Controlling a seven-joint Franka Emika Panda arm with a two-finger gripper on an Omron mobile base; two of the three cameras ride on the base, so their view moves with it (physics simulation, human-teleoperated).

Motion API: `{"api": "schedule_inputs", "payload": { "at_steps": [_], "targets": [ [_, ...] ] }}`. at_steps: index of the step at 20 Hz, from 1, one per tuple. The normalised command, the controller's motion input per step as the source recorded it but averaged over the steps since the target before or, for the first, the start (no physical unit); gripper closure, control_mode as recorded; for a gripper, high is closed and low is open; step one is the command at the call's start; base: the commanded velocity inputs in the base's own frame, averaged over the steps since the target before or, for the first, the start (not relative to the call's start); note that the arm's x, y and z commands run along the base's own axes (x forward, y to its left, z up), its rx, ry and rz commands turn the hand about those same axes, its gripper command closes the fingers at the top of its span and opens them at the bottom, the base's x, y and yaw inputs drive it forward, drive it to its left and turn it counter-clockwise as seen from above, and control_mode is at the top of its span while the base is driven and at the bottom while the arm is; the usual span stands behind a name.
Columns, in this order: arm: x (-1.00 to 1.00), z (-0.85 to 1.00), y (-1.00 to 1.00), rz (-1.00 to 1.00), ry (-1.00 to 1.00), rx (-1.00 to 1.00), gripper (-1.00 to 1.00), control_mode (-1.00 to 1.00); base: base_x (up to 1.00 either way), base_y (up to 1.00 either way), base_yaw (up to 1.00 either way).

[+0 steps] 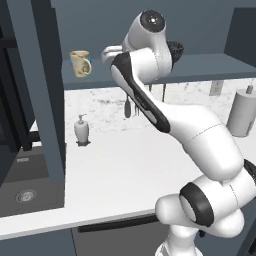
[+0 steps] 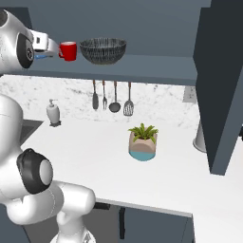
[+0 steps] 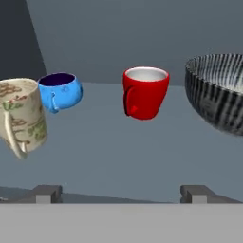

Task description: Gather all objects into one cabinet and sort the glasses and bowls to opposite sides.

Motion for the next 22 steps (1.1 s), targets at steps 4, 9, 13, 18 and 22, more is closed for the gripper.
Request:
{"api": "schedule_inputs", "payload": {
  "at_steps": [4,9,13,18,22],
  "targets": [
    [0.00,0.07,-0.45,-0.21,0.00,0.01,-1.00,-1.00,0.00,0.00,0.00],
    [0.00,-0.07,-0.12,-0.17,-0.02,0.01,-1.00,-1.00,0.00,0.00,0.00],
    [0.00,-0.08,0.11,-0.07,-0.04,0.03,-1.00,-1.00,0.00,0.00,0.00],
    [0.10,0.00,0.13,0.00,-0.01,0.05,-1.00,-1.00,0.00,0.00,0.00],
    [0.31,0.00,0.12,0.00,0.00,0.01,-1.00,-1.00,0.00,0.00,0.00]
  ]
}}
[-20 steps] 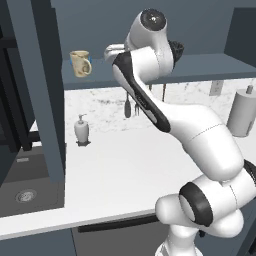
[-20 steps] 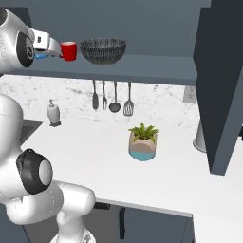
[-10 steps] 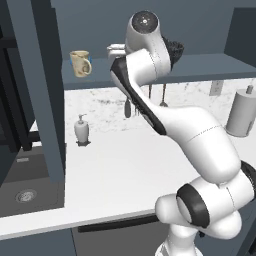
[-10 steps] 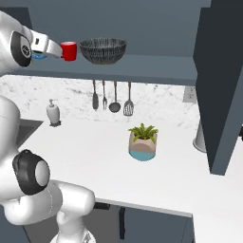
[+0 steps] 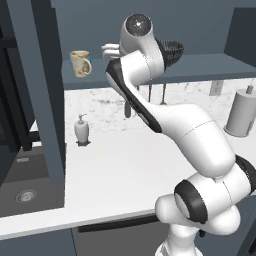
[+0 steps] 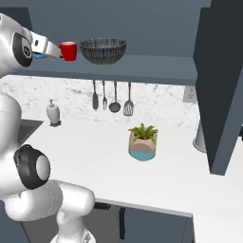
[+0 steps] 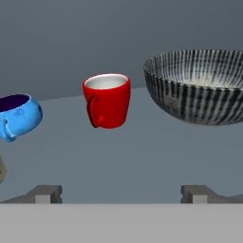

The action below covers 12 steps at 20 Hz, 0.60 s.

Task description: Gather all objects into one cabinet and sort the glasses and bowls to opposite sides.

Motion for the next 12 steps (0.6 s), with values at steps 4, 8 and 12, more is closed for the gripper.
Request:
{"api": "schedule_inputs", "payload": {
  "at_steps": [4,8,12],
  "targets": [
    [0.27,0.00,0.03,-0.01,0.00,0.01,-1.00,-1.00,0.00,0.00,0.00],
    [0.23,-0.03,0.00,-0.02,0.00,0.01,-1.00,-1.00,0.00,0.00,0.00],
    [0.14,-0.08,0.00,-0.03,0.00,0.00,-1.00,-1.00,0.00,0.00,0.00]
  ]
}}
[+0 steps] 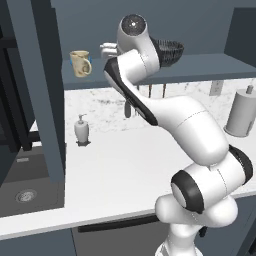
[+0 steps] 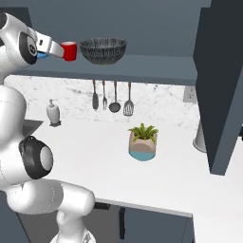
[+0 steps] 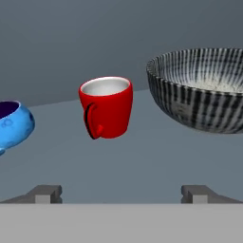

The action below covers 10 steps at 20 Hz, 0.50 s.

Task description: Gather all objects into one cabinet and sort the glasses and bowls to opposite sides.

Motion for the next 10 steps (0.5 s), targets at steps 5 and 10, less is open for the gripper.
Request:
{"api": "schedule_inputs", "payload": {
  "at_steps": [5,10],
  "targets": [
    [0.17,-0.12,0.00,-0.03,0.00,0.00,-1.00,-1.00,0.00,0.00,0.00],
    [0.19,-0.06,0.00,-0.03,0.00,0.00,-1.00,-1.00,0.00,0.00,0.00]
  ]
}}
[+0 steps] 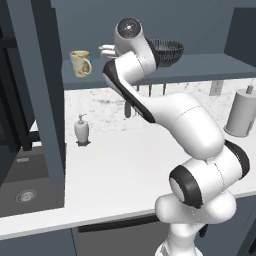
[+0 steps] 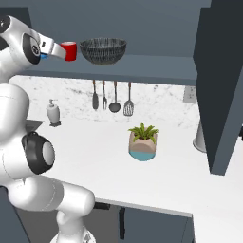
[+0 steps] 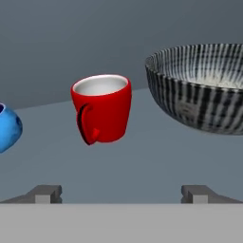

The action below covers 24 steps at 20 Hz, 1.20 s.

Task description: Gather all objects into one cabinet and sort the glasses and bowls to opposite sides.

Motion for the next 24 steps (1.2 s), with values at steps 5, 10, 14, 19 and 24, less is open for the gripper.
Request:
{"api": "schedule_inputs", "payload": {
  "at_steps": [5,10,14,19,24],
  "targets": [
    [0.20,0.00,0.03,-0.03,0.00,0.00,-1.00,-1.00,0.00,0.00,0.00],
    [0.16,0.00,0.05,-0.03,0.00,0.00,-1.00,-1.00,0.00,0.00,0.00],
    [0.13,0.00,0.06,-0.04,0.00,0.00,-1.00,-1.00,0.00,0.00,0.00],
    [0.12,-0.04,0.02,-0.04,0.00,0.00,-1.00,-1.00,0.00,0.00,0.00],
    [0.14,-0.10,0.00,-0.03,0.00,0.00,-1.00,-1.00,0.00,0.00,0.00]
  ]
}}
